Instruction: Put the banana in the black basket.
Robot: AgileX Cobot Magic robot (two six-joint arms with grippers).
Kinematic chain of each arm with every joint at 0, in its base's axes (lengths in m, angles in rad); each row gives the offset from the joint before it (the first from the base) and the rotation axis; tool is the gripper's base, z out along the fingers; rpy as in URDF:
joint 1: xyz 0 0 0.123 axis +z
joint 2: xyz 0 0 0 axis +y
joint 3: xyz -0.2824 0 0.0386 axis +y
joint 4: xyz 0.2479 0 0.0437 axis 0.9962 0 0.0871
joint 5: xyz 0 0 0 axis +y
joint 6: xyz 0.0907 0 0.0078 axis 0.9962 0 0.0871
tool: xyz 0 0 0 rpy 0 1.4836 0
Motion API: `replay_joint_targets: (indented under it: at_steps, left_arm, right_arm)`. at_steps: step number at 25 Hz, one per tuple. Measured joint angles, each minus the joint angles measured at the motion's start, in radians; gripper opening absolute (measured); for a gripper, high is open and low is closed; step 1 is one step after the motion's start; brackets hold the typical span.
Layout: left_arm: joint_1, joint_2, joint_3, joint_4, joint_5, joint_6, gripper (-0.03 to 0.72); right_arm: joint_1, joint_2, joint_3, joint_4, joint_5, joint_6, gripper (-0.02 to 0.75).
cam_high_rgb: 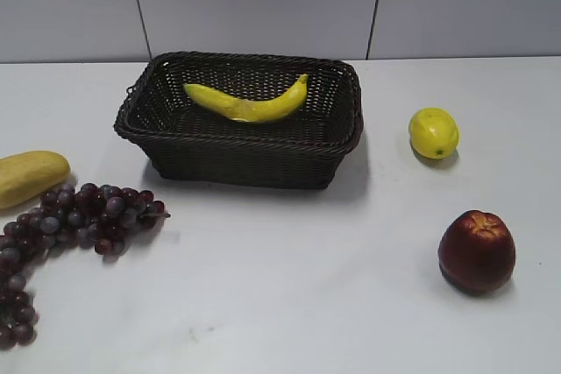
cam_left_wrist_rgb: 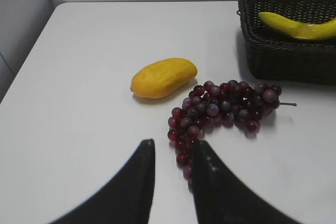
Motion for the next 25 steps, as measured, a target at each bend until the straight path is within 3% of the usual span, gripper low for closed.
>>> replay_joint_targets:
  at_steps: [7,25]
  left_arm:
    - [0.0,0.0,0.0,0.0,0.0,0.0,0.237]
    - [0.0,0.0,0.0,-0.001,0.0,0.0,0.237]
  right_arm:
    - [0.0,-0.157,0.0,0.0,0.0,-0.001,0.573]
    - [0.0,-0.164,0.005,0.0,0.0,-0.005,0.573]
